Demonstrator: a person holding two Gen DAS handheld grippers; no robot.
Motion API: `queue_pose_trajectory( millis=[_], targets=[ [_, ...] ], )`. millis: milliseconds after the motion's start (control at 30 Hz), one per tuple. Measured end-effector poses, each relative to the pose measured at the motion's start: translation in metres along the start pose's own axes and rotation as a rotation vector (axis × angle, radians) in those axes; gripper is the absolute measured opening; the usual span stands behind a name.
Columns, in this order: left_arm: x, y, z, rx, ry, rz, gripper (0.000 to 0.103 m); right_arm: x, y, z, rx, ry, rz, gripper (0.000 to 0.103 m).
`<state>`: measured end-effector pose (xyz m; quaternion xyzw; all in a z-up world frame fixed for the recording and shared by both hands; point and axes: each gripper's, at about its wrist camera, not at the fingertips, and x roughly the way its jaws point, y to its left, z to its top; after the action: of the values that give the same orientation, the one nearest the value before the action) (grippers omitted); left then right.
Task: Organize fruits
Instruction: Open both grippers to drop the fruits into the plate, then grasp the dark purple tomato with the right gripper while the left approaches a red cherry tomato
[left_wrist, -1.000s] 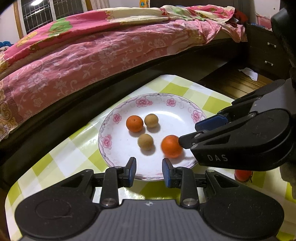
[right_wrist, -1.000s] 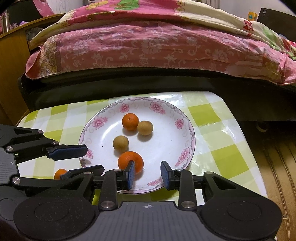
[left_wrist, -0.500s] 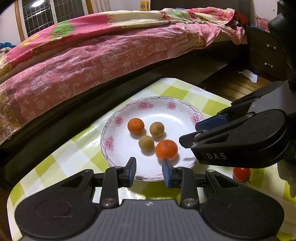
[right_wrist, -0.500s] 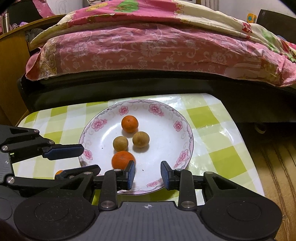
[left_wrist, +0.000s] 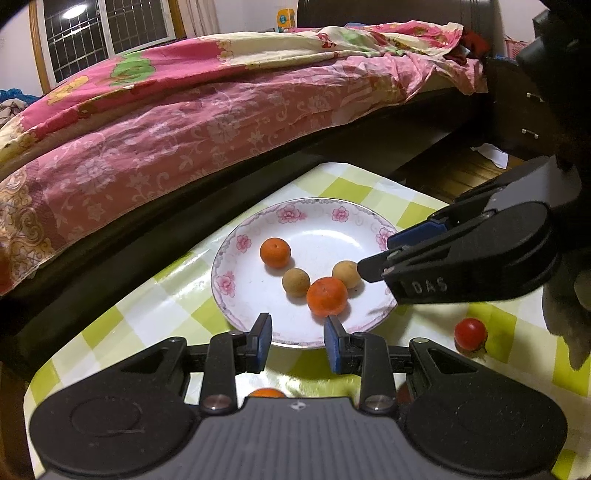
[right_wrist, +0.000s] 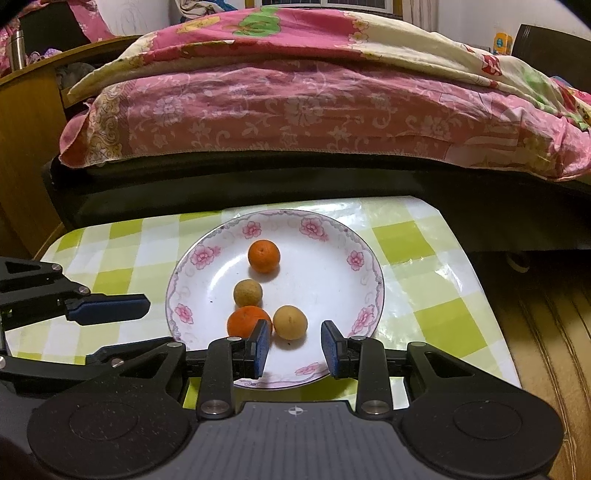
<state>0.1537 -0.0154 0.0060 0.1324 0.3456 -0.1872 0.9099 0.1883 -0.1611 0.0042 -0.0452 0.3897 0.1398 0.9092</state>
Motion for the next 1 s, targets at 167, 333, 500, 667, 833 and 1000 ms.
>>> queue_pose_trajectory(
  millis=[167, 333, 500, 667, 833, 1000],
  targets=[
    [-0.012, 0.005, -0.006, 0.000, -0.003, -0.012, 0.038, -0.009, 0.003, -0.005, -0.016, 0.009, 0.017, 0.028],
    [-0.022, 0.008, -0.013, 0.000, 0.006, -0.031, 0.039, -0.021, 0.008, -0.013, -0.029, 0.031, 0.045, 0.028],
    [-0.032, 0.006, -0.021, 0.031, 0.011, -0.060, 0.039, -0.036, 0.017, -0.024, -0.067, 0.068, 0.096, 0.032],
    [-0.037, 0.003, -0.027, 0.048, 0.026, -0.101, 0.039, -0.045, 0.024, -0.036, -0.126, 0.124, 0.161, 0.037],
    [-0.039, -0.007, -0.032, 0.098, 0.037, -0.143, 0.039, -0.042, 0.031, -0.047, -0.216, 0.150, 0.188, 0.038],
    [-0.036, -0.010, -0.038, 0.109, 0.062, -0.165, 0.039, -0.032, 0.035, -0.051, -0.229, 0.179, 0.212, 0.038]
  ],
)
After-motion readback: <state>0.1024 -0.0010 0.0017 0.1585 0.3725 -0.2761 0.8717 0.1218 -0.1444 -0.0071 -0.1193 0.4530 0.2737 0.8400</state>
